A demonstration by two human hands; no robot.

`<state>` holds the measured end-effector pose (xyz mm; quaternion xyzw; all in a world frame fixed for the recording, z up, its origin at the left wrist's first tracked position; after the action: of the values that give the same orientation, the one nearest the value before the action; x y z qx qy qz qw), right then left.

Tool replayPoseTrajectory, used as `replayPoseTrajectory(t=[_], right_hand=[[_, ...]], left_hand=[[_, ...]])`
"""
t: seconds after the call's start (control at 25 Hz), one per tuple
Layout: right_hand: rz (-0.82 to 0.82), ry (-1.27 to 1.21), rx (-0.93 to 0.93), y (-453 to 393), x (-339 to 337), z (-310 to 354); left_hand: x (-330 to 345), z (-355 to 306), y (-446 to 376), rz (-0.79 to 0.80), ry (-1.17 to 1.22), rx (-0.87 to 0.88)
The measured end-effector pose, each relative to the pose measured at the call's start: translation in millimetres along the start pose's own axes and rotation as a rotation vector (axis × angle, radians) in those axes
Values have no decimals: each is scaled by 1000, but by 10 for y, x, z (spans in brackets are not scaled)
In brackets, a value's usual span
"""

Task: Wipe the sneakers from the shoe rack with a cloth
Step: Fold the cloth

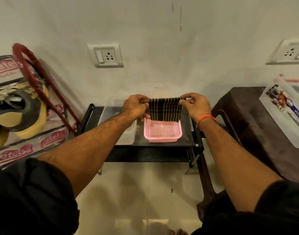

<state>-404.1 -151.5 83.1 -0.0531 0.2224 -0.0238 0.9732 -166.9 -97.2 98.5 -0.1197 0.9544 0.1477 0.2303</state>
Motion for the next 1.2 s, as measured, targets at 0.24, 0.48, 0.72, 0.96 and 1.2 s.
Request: replayPoseTrajectory(t=[0.24,0.48,0.72,0.96,1.2], right_hand=[[217,275,70,-5,149,-382],[345,488,157,106,160,-536],[488,459,245,356,447,-586],[487,455,287,383,475,-672],[452,462,292,361,466,-700]], left_hand=[[423,508,136,287,-255,-11],[491,766,310,214,-428,-39],[602,938,403,208,-599,6],[747,1074,356,158,-668,56],[833,1147,360,205,-602,48]])
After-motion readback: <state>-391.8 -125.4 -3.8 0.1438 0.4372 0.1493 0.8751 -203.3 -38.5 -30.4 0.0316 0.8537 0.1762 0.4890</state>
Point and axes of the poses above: each hand's wrist, its own y-axis away from the middle knuckle, its own x-axis out of the palm, z = x × y, the point moved 6 cm from there along -y, towards the middle knuckle, and after that the axes turned 3 degrees about -x, right-handed, at the moved point
